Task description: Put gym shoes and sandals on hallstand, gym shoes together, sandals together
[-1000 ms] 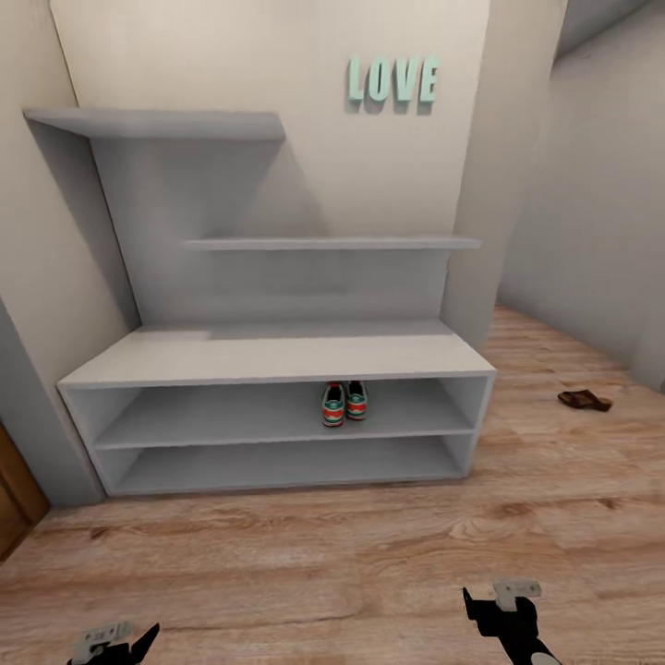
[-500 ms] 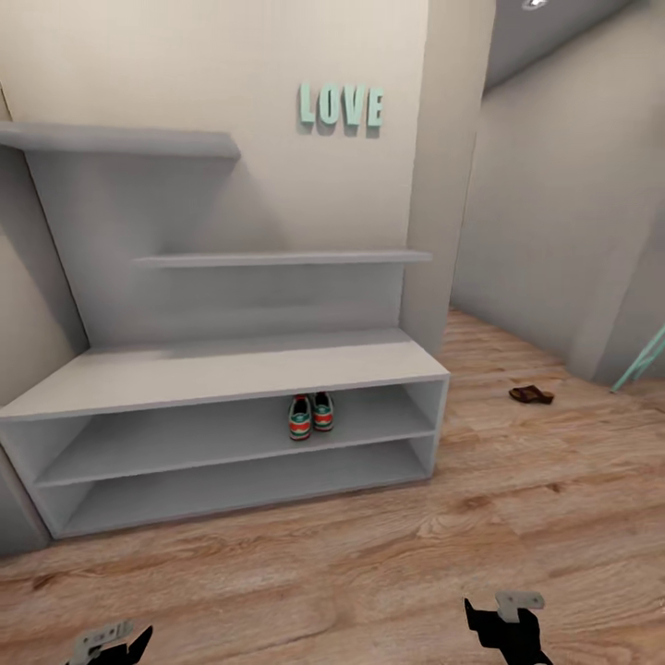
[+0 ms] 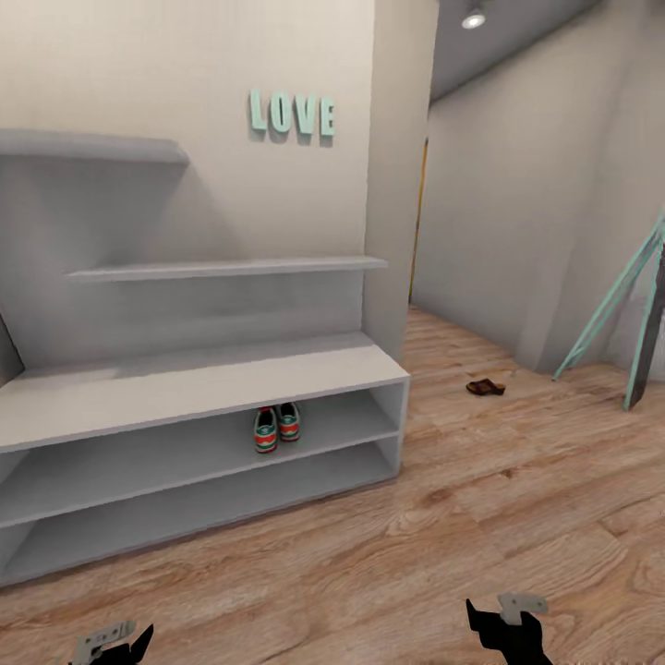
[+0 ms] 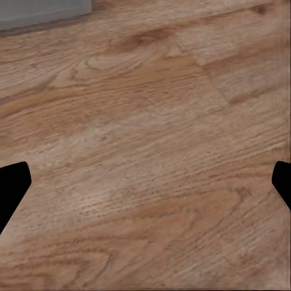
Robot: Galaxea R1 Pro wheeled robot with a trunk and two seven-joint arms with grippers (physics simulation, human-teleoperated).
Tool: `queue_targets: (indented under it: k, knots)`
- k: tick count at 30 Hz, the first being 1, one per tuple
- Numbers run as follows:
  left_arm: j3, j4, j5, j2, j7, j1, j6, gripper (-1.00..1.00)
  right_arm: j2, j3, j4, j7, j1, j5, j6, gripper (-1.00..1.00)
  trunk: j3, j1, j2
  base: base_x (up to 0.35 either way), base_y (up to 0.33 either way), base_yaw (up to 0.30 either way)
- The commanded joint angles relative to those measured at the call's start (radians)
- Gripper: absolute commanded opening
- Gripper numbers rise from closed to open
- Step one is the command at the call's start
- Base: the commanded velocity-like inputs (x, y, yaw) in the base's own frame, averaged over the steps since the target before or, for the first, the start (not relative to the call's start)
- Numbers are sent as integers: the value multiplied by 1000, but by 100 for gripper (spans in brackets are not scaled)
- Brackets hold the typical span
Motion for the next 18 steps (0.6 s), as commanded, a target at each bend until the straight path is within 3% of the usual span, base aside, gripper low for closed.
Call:
queue_targets:
  k: [1, 7, 14, 18]
  knots:
    - [8, 1, 2, -1, -10, 0, -6, 100, 1, -8, 2, 3, -1, 9, -4, 100, 2, -4, 7, 0, 0, -271]
    - [7, 1, 1, -12, -8, 0, -34, 100, 6, -8, 22, 3, -1, 6, -3, 100, 21, -27, 49, 0, 0, -271]
    - [5, 1, 1, -21, -7, 0, -40, 100, 6, -9, 39, 3, -1, 5, -3, 100, 21, -27, 49, 0, 0, -271]
    - [1, 1, 0, -47, -8, 0, -42, 100, 5, -9, 39, 3, -1, 5, -3, 100, 20, -27, 49, 0, 0, -271]
